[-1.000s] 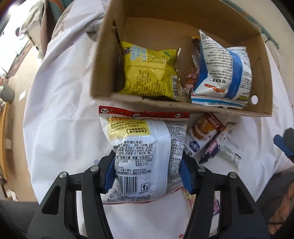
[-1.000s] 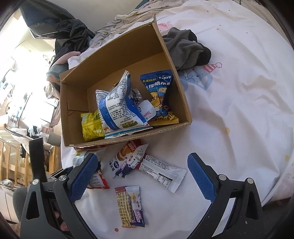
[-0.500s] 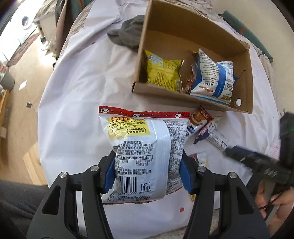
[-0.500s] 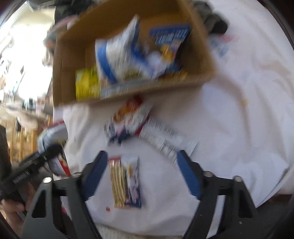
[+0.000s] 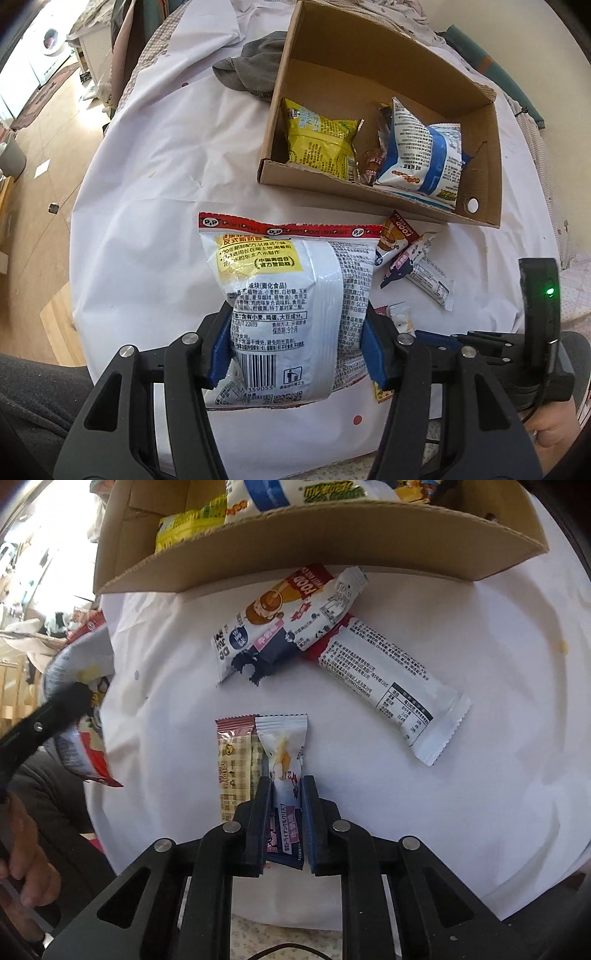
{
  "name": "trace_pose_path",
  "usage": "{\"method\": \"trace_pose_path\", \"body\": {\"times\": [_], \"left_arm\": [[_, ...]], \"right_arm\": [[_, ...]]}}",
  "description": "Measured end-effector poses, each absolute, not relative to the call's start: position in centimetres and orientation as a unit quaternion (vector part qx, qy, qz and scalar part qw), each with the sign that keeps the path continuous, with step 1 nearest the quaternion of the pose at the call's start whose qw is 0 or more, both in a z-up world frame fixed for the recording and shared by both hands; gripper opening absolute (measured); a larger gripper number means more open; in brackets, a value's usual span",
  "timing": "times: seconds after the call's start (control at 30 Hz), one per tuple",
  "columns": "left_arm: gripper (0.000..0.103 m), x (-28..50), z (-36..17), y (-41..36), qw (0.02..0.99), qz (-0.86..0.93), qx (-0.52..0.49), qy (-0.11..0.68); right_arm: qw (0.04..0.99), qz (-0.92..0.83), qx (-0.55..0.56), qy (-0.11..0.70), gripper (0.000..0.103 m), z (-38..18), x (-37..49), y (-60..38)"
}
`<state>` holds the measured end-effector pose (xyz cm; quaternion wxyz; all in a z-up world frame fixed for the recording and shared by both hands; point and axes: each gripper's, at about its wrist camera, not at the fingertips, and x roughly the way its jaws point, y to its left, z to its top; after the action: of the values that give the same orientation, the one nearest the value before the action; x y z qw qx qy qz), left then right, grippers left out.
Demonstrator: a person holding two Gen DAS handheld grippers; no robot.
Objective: Organize snacks
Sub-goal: 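Grasp the large white bag with red top with the left tool while the right tool grasps the pink-and-white bar, then carry both held snacks over the box and lower them inside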
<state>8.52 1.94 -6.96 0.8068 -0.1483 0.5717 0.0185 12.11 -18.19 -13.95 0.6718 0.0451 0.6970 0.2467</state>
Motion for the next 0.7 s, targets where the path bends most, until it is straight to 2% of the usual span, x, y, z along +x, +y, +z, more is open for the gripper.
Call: {"method": "trace_pose_path", "body": {"times": [0.33, 0.53, 0.7], "left_arm": [[0.054, 8.4, -6.9, 2.0, 0.812, 0.029, -0.138, 0.566], [0.054, 7.8, -3.3, 1.0, 0.859, 0.035, -0.093, 0.502], [0.054, 8.5, 0.1, 1.3, 0.882, 0.028, -0.1, 0.46]], "right_arm": [[0.694, 0.291, 0.083, 0.653, 0.017, -10.6, 12.7, -18.7], [0.721, 0.338, 0.117, 0.594, 0.017, -6.6, 12.9, -19.1], [0.758, 0.338, 0.158, 0.534, 0.017, -2.8, 14.2, -21.3]]}}
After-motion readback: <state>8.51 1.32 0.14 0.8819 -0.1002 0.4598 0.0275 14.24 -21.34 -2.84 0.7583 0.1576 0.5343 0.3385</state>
